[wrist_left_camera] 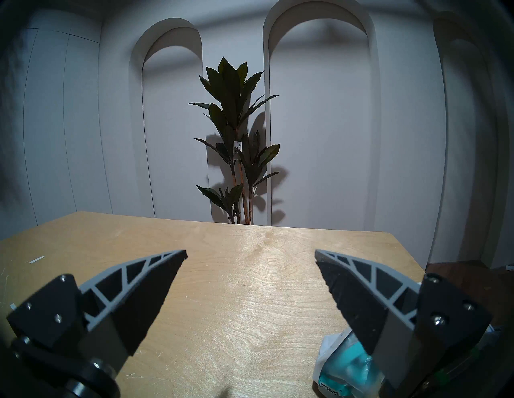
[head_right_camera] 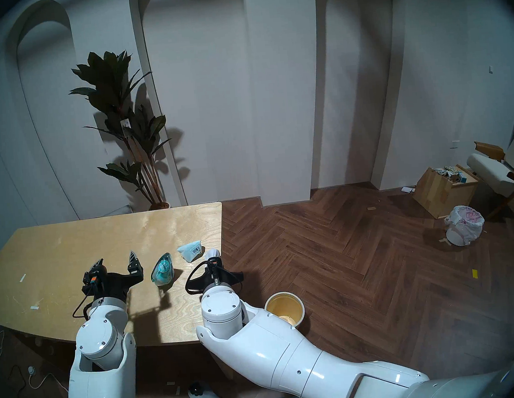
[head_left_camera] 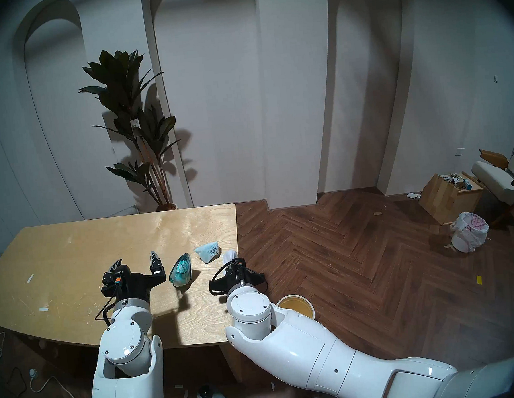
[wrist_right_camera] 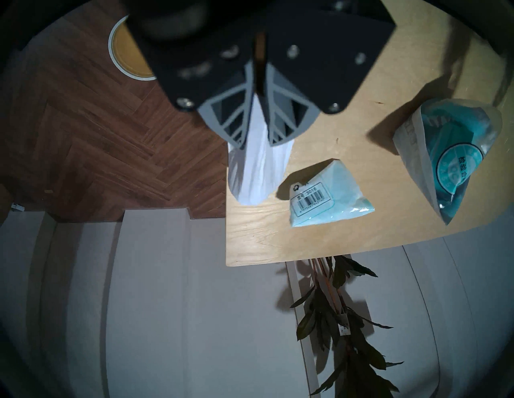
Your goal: Put the trash into the trash bin on the ground
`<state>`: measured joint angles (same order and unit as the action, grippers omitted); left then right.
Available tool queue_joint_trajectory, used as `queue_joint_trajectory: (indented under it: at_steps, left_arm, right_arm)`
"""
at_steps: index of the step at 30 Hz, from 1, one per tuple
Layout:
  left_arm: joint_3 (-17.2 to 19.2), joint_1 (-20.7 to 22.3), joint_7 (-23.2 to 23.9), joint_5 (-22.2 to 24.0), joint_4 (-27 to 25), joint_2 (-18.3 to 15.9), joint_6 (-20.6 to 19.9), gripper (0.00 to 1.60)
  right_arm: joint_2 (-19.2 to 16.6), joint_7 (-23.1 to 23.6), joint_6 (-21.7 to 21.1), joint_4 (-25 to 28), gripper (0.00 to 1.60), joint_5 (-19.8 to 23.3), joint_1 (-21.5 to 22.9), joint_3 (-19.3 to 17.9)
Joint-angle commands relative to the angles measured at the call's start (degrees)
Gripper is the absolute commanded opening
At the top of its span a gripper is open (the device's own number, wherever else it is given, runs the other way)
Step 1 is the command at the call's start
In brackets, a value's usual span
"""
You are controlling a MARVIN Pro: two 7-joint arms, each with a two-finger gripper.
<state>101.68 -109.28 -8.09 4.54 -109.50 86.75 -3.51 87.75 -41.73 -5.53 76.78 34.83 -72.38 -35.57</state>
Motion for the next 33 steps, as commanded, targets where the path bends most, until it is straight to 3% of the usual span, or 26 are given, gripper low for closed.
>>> queue_joint_trajectory:
  at_steps: [1,8,9,13,19,25,30,33]
  left_arm:
    - [0.05,0.51,-0.05,-0.07,-0.97,-0.12,0.42,1.60]
    - [0.04,0.52,-0.06,-0.04,-0.95,-0.15,0.41,1.60]
    - [0.03,0.52,-0.07,-0.03,-0.96,-0.16,0.42,1.60]
    - [0.02,0.51,-0.08,-0.02,-0.98,-0.17,0.45,1.60]
    - [0.00,0.48,-0.13,0.00,-1.02,-0.20,0.49,1.60]
    - [-0.02,0.47,-0.16,0.02,-1.03,-0.23,0.51,1.60]
    - [-0.03,0.47,-0.18,0.05,-1.02,-0.26,0.50,1.60]
    - [-0.04,0.47,-0.19,0.06,-1.02,-0.27,0.49,1.60]
  right_arm:
    - [-4.06,-3.19,3.13,6.49,0.00,-3.24,-0.07,-1.77]
    - [-9.06,-5.50,3.47,10.52,0.00,-4.12,-1.54,-6.31]
    - [-11.24,-5.03,3.07,12.83,0.00,-3.86,-2.42,-7.80]
    - [-13.02,-2.90,2.79,12.76,0.00,-4.05,-2.96,-10.87]
    - [-17.30,5.08,5.87,5.76,0.00,-2.11,0.03,-12.02]
    - [-16.55,9.64,8.21,-1.29,0.00,-1.91,2.68,-11.70]
    - [-13.82,14.11,10.08,-9.36,0.00,-1.76,6.08,-11.95]
    - [-13.36,15.03,10.71,-11.28,0.00,-2.22,6.71,-11.48]
